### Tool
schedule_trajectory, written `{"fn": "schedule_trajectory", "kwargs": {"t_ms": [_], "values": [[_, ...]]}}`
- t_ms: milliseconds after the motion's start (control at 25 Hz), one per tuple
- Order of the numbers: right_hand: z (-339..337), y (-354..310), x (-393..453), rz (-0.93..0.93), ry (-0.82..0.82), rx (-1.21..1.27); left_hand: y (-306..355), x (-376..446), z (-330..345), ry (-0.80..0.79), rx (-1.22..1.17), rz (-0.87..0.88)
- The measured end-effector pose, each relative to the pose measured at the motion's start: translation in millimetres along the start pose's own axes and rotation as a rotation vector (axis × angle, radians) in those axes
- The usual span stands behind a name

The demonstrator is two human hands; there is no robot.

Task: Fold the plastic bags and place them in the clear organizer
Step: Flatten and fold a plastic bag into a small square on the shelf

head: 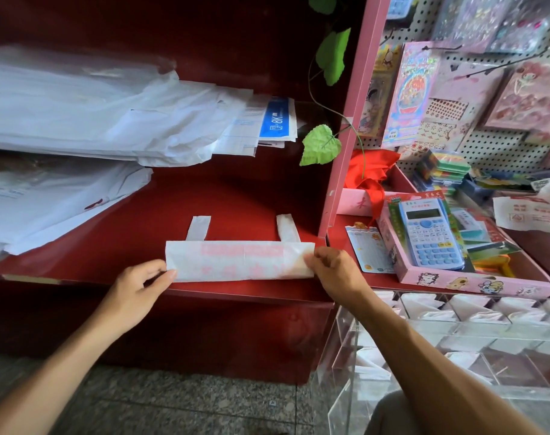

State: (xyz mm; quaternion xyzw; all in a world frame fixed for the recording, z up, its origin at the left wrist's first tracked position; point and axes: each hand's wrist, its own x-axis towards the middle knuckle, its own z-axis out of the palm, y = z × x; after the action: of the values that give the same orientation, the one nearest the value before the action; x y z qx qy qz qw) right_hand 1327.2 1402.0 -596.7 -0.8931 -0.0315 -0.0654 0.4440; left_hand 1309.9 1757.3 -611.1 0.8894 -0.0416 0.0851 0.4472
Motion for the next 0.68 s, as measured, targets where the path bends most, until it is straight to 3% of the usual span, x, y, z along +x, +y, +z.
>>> {"fn": "schedule_trajectory", "kwargs": {"t_ms": [120, 280, 440, 680], "values": [[4.1, -8.3, 5.6, 0.069, 0.049, 0.097, 3.3, 3.0, 2.8, 0.041, 0.006, -0.034], [6.5, -12.1, 9.6, 0.152, -0.104, 0.016, 12.1, 4.7, 7.8, 0.109, 0.034, -0.098], [9.2, -9.9, 14.7, 0.208, -0.032, -0.137, 24.4, 1.0, 6.5, 0.059, -0.069, -0.207], [12.1, -16.0, 12.1, 0.247, 0.009, -0.193, 33.3, 3.2, 9.9, 0.081, 0.057, -0.281]]}}
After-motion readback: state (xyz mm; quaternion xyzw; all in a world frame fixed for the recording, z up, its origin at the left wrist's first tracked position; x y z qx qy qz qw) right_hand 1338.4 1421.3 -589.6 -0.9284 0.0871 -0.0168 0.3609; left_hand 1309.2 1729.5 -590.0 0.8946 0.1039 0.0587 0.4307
